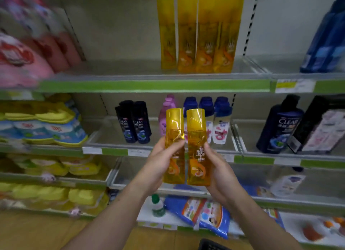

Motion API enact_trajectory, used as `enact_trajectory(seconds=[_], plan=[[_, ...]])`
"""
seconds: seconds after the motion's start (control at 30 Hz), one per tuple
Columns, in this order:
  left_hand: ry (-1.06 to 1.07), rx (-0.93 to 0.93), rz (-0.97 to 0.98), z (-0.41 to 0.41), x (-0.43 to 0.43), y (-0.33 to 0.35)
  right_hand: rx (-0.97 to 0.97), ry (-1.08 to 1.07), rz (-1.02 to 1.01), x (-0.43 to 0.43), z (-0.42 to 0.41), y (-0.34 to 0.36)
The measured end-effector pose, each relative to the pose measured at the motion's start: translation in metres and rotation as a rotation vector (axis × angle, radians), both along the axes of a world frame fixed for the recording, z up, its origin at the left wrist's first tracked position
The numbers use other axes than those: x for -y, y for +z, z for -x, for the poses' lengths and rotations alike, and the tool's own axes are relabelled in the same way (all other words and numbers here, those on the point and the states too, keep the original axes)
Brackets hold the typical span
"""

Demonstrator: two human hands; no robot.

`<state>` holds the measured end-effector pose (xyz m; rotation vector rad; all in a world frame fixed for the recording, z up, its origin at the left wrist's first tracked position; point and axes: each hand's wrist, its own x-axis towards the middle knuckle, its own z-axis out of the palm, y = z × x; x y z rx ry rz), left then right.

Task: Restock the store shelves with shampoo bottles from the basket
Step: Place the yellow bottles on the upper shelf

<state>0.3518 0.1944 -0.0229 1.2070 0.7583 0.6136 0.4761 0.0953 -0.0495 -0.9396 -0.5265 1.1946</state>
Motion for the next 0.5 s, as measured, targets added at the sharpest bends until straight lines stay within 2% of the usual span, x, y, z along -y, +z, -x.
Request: enact_trajectory(seconds=[0.37,0.5], plan=[[0.027,0.095,-0.305,0.001,-0.053,0.092,0.383,-0.147,-0.09,-0.066,0.003,0.093],[0.041,0.106,-0.38,-0.001,-0.085,0.127,0.524,-0.133,-0.131,-0.094,0.004,0.136]])
